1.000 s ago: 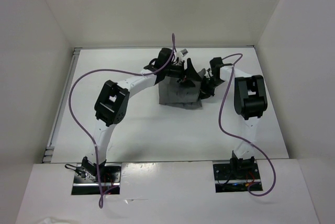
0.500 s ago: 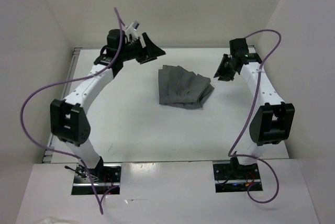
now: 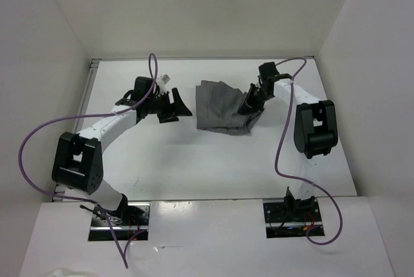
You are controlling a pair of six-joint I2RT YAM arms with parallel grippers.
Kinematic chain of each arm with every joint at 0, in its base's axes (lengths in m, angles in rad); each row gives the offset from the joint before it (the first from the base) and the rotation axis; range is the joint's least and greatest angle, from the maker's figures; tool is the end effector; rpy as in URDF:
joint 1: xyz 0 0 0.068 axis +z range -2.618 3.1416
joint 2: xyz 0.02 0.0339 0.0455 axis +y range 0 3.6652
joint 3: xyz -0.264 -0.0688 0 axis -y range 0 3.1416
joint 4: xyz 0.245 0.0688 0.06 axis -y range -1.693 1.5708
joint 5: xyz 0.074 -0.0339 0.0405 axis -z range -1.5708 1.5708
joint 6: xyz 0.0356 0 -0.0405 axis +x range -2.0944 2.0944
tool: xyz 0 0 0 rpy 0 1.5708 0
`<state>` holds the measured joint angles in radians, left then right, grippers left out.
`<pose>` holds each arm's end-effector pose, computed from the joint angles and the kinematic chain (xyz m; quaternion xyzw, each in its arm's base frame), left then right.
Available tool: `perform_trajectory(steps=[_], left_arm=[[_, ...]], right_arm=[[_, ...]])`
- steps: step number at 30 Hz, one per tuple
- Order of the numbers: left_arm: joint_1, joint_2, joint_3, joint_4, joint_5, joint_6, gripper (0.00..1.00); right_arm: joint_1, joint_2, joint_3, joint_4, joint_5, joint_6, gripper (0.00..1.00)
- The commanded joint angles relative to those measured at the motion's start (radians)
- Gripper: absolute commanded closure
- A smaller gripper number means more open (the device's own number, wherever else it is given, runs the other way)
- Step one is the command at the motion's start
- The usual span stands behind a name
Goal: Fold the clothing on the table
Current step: Fold the skirt
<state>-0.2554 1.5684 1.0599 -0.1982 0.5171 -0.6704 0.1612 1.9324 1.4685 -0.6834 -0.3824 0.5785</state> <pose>0.3268 -0.1035 0.2425 -0.0761 0.8812 -0.3885 0.2585 0.3960 0.0778 0.2069 0.1597 0.9473 0.2478 0.1252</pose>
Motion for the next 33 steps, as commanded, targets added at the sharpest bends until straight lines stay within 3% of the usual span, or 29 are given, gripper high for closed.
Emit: perform_trajectory(steps=[1, 6, 11, 14, 15, 18, 20, 22, 25, 29, 33], left_arm=[[0.015, -0.093, 0.000, 0.036, 0.004, 0.055, 0.16], [0.024, -0.093, -0.009, 0.036, 0.004, 0.065, 0.15], [0.033, -0.084, -0.009, 0.036, 0.004, 0.077, 0.14], [0.056, -0.062, -0.009, 0.036, 0.029, 0.086, 0.14], [0.056, -0.062, -0.020, 0.036, 0.029, 0.086, 0.14], [0.056, -0.071, -0.031, 0.036, 0.058, 0.068, 0.11], [0.056, -0.091, -0.041, 0.046, 0.084, 0.068, 0.08], [0.056, -0.103, -0.054, 0.057, 0.106, 0.054, 0.08], [0.056, -0.145, -0.077, 0.048, 0.094, 0.042, 0.07], [0.056, -0.195, -0.098, 0.023, 0.048, 0.042, 0.06], [0.056, -0.219, -0.121, 0.003, 0.034, 0.042, 0.06]], right_arm=[[-0.005, -0.016, -0.090, 0.045, -0.021, 0.030, 0.78], [-0.005, -0.030, -0.188, 0.058, 0.046, 0.061, 0.78], [-0.005, -0.006, -0.179, 0.022, 0.186, 0.086, 0.80], [-0.005, -0.035, -0.134, 0.013, 0.186, 0.077, 0.80], [-0.005, -0.103, -0.113, 0.013, 0.186, 0.077, 0.80], [0.004, -0.243, -0.103, 0.013, 0.267, 0.121, 0.59], [0.004, -0.390, -0.141, 0.002, 0.452, 0.239, 0.50], [0.004, -0.542, -0.262, 0.034, 0.534, 0.305, 0.49], [0.004, -0.676, -0.437, 0.079, 0.534, 0.435, 0.49], [0.162, -0.851, -0.562, 0.026, 0.635, 0.558, 0.46], [0.277, -0.886, -0.648, 0.022, 0.593, 0.635, 0.45]])
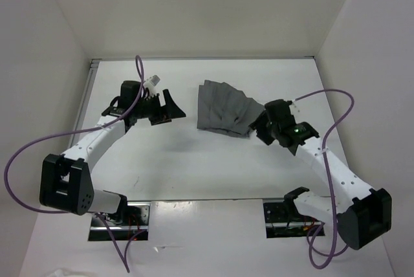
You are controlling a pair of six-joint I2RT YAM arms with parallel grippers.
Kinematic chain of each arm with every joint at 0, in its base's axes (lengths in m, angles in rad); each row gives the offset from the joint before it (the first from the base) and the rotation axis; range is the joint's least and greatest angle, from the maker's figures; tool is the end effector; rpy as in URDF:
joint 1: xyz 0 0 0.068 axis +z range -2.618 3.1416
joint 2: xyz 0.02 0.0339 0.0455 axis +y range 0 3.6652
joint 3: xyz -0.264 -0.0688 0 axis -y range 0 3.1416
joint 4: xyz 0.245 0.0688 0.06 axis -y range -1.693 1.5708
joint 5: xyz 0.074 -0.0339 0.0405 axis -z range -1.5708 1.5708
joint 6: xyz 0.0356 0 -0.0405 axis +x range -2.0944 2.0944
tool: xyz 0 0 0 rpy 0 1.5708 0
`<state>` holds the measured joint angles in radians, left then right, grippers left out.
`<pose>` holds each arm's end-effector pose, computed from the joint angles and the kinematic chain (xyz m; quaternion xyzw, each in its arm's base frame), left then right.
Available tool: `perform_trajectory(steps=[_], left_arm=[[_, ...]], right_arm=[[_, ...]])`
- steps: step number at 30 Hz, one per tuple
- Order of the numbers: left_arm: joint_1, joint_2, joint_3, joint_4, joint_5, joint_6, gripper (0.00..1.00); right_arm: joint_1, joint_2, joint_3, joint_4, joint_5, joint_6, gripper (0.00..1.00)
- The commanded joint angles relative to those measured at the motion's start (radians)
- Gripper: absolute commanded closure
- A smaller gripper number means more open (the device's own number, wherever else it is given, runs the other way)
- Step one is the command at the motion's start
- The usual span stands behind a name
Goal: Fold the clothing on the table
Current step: Fold the skirt
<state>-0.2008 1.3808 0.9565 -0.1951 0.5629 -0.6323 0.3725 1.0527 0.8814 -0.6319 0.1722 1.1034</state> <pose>0.2930 -0.0790 0.2661 -0.0586 0.8614 -0.4038 0.3024 0.2040 0.0732 0.2817 0.3602 0.8513 0.1920 0.3297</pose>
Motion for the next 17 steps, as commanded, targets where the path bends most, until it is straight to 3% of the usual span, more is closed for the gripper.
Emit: perform_trajectory(steps=[1, 7, 11, 14, 17], left_arm=[[0.001, -0.040, -0.018, 0.000, -0.012, -0.010, 0.06], [0.011, -0.138, -0.080, 0.026, -0.038, -0.076, 0.06], [-0.029, -0.346, -0.166, 0.071, -0.133, -0.144, 0.06], [-0.029, -0.493, -0.217, 0.030, -0.228, -0.165, 0.06], [-0.029, -0.621, -0.254, -0.050, -0.334, -0.190, 0.03]], right_arm=[[0.083, -0.025, -0.077, -0.016, 0.026, 0.110, 0.45], [0.117, -0.173, -0.125, 0.087, -0.037, -0.078, 0.38], [0.117, -0.290, -0.165, 0.124, -0.100, -0.215, 0.36], [0.127, -0.376, -0.156, 0.089, -0.144, -0.301, 0.25], [0.234, -0.401, -0.145, 0.089, -0.134, -0.313, 0.20]])
